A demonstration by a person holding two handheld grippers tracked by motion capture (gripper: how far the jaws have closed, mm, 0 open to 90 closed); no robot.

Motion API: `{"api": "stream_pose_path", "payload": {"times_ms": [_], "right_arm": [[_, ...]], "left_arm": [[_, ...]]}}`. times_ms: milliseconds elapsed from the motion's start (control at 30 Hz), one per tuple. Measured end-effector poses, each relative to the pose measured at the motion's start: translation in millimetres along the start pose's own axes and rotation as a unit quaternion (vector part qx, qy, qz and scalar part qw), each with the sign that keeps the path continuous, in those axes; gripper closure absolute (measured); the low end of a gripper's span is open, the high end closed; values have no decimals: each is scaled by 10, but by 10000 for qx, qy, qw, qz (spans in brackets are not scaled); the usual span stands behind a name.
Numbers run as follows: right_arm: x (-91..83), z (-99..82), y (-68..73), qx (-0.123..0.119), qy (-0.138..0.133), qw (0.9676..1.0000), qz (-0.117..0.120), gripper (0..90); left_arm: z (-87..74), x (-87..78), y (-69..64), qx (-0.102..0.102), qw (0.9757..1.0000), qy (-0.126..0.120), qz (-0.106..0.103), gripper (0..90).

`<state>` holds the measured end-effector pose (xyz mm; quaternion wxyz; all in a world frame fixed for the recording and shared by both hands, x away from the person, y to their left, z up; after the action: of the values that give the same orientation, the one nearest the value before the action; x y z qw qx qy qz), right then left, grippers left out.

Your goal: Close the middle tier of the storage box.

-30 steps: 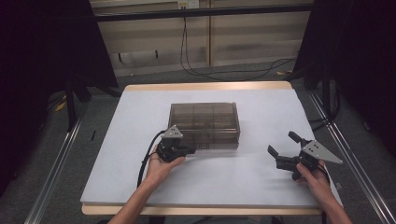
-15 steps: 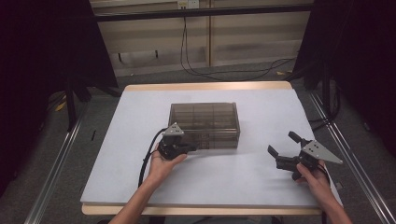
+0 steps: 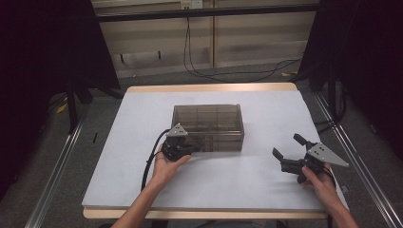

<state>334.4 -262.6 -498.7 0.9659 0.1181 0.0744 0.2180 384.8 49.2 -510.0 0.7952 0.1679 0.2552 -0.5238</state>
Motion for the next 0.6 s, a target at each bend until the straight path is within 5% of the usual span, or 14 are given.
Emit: {"api": "stream_pose_path", "payload": {"times_ms": [600], "right_arm": [[-2,0,-1,-3,3,10000,-5,7]], "left_arm": [[-10,-2,27,-64,9999,66,71,882]]}}
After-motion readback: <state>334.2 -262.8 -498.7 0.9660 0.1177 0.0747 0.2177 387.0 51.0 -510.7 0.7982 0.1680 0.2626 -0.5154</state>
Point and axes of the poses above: each handheld gripper's, and its own axes: x roughly forward along the jaws, z roughly out of its top, y roughly to its left, the point moved 9 cm from there along x, roughly forward along the jaws, and after that the axes turned 13 degrees about x, right-handed, at the moved point
